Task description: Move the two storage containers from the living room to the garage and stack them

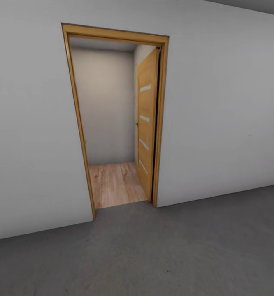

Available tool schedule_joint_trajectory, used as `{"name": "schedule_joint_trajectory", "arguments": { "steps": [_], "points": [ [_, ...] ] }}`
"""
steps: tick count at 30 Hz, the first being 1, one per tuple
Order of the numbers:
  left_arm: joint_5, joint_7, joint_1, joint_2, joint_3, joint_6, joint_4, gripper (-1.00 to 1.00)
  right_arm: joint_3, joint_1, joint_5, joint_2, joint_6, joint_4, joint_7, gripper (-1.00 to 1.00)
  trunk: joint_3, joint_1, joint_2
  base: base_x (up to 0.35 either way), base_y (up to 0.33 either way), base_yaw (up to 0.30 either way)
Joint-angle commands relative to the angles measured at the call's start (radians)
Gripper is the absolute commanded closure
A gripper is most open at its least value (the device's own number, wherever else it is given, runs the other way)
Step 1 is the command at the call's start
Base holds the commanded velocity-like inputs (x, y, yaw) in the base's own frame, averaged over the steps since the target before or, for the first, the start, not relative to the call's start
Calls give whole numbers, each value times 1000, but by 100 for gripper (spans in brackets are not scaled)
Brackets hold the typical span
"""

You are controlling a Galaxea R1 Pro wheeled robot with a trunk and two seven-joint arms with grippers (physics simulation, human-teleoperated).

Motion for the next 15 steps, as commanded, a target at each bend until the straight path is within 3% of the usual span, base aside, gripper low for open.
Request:
{"name": "schedule_joint_trajectory", "arguments": {
  "steps": [1, 15],
  "points": [
    [2, 1, -1, 0, 3, -3, 1, -100, 9, -1, -9, 0, -6, 3, 0, -100, -1, 1, -1, 306, -177, 0],
    [4, 1, -1, 1, 3, -3, 1, -100, 9, -1, -9, -1, -7, 2, 8, -100, -1, 1, -1, 306, -166, 0]
  ]
}}
